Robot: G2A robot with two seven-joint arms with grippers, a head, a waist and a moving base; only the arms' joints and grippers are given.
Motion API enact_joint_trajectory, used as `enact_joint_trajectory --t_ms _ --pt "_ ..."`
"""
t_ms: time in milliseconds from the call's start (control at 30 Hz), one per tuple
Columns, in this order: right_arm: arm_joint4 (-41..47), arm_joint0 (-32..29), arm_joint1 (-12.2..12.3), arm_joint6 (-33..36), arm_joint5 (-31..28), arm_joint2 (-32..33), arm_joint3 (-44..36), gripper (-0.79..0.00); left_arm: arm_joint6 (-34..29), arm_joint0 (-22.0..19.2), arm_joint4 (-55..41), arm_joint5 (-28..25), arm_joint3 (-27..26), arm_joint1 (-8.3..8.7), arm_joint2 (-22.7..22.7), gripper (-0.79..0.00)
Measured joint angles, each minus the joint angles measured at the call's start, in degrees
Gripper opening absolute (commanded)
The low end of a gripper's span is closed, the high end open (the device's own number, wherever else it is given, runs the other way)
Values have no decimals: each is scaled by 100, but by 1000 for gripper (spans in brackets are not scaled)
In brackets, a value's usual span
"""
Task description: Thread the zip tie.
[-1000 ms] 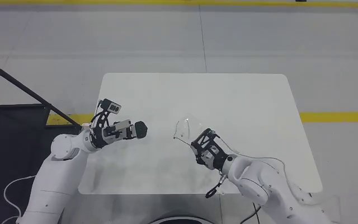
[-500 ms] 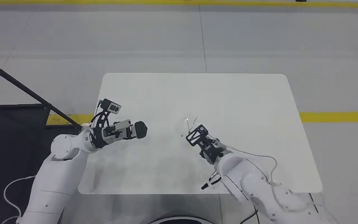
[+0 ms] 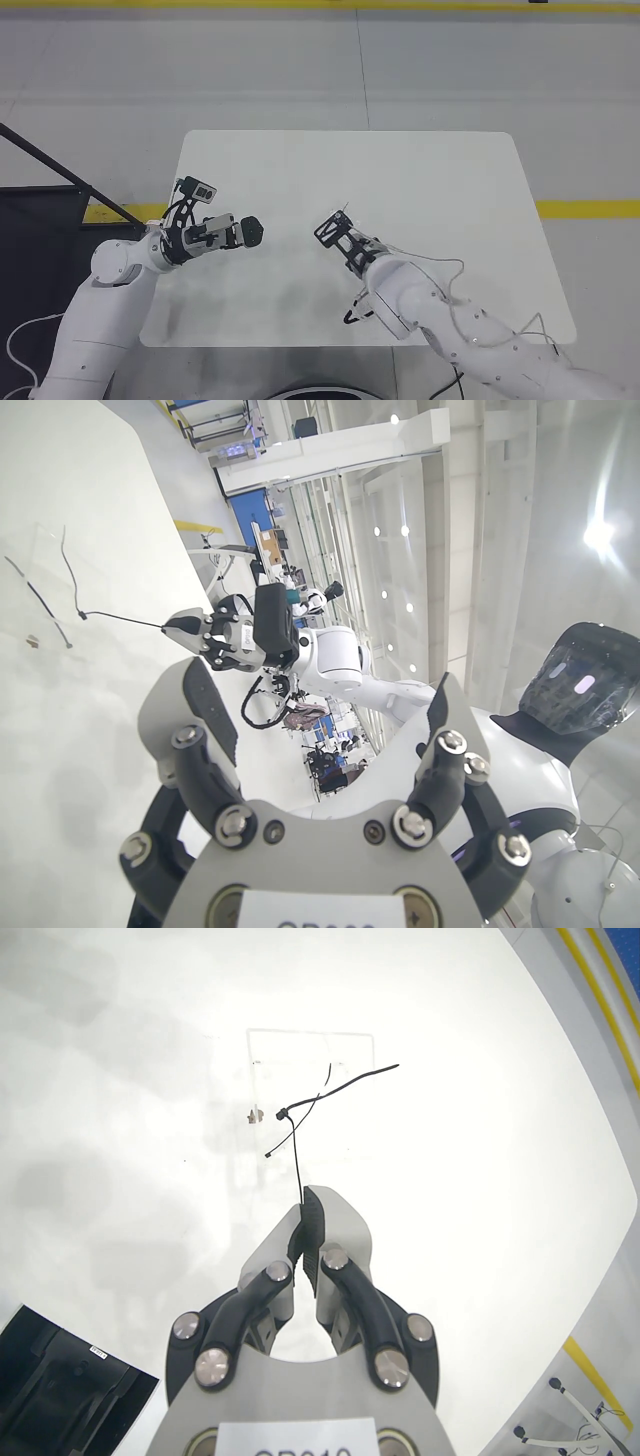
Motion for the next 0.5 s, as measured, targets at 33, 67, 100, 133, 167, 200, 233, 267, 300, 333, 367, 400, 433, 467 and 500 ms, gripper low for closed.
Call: enact_joint_trajectory --t_ms 33,67,100,133,167,200,233,267,300,333,367,400,433,467,500 --pt "-64 37 -47 69 58 -31 42 -785 0 0 0 0 0 0 0 0" --pt "-100 64 -81 119 81 -51 75 -785 0 0 0 0 0 0 0 0" --pt "-131 93 -116 172 92 -71 113 -785 0 0 0 0 0 0 0 0" --pt "-163 126 -159 244 92 -99 163 -785 0 0 0 0 0 0 0 0" --pt "-175 151 -192 299 78 -121 202 -785 0 0 0 0 0 0 0 0" --pt "-179 176 -226 354 54 -143 244 -785 0 0 0 0 0 0 0 0" --pt "-182 213 -270 432 14 -171 307 -785 0 0 0 0 0 0 0 0" --pt "-183 241 -303 491 -16 -191 356 -785 0 0 0 0 0 0 0 0" --pt "-182 270 -337 548 -47 -210 406 -785 0 0 0 0 0 0 0 0" --pt "-174 308 -382 619 -90 -234 472 -785 0 0 0 0 0 0 0 0" --pt "-166 336 -416 667 -120 -250 519 -785 0 0 0 0 0 0 0 0" --pt "-155 363 -450 712 -155 -268 565 -785 0 0 0 0 0 0 0 0" --pt "-137 398 -496 769 -209 -295 625 -785 0 0 0 0 0 0 0 0" --pt "-126 424 -530 803 -247 -314 666 -785 0 0 0 0 0 0 0 0" --pt "-115 448 -564 829 -283 -333 704 -785 0 0 0 0 0 0 0 0"
